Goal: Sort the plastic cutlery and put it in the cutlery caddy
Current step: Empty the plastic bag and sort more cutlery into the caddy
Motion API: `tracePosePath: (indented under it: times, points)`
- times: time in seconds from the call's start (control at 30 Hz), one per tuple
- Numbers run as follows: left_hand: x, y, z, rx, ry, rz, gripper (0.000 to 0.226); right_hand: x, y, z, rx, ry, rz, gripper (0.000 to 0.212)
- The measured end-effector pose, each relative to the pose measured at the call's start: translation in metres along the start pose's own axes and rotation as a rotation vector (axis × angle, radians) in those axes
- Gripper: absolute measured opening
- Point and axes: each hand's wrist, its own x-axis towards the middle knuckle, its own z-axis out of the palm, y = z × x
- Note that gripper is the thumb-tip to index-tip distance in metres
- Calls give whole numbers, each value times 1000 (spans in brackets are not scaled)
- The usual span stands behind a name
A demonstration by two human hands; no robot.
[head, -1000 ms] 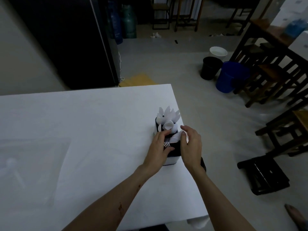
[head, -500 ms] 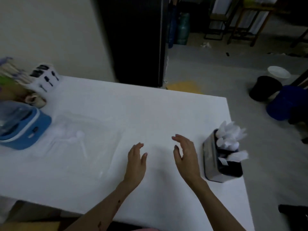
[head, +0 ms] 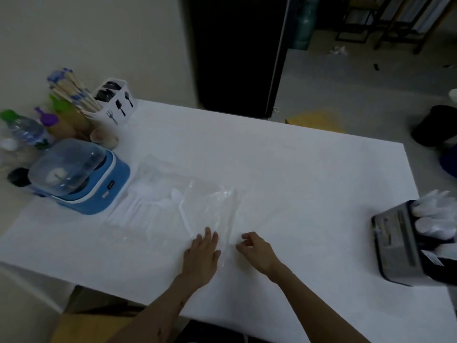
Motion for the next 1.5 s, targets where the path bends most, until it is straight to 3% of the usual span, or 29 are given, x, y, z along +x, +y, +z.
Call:
tracePosePath:
  times: [0.1,0.2,0.33,0.43,0.73,0.9,1.03,1.1,1.23,1.3,1.4,1.5]
  points:
    - [-1,-3,5,-32,11,50,55,15,-8,20,188,96,93,22]
    - [-2,-6,13,-102,4,105,53,28,-14,36,373,200,182,31]
    - [-7,-5,11,-302,9,141,49,40,-19,40,257,276,192,16]
    - [-11,-1,2,-567,40,173,42,40,-15,33,183,314,178,17]
    - [2,53,6,-485,451,173,28,-5,57,-61,321,703,302,10]
    - [24,81,-11,-344,696,-85,34,-32,105,-114,324,750,327,10]
    - [38,82,-29,-426,512,-536,56,-40,115,-123,331,684,242,19]
    - [43,74,-33,-417,451,-639,52,-39,115,-121,298,682,223,20]
    - [37,67,-47,-465,490,-452,28,-34,115,-118,292,699,236,17]
    - [23,77,-60,-572,581,-376,18,-30,115,-117,307,703,256,18]
    - [-9,106,-85,-605,769,-124,12,-25,112,-115,373,695,285,18]
    - [-39,129,-113,-638,841,36,9,-23,108,-111,470,683,314,12]
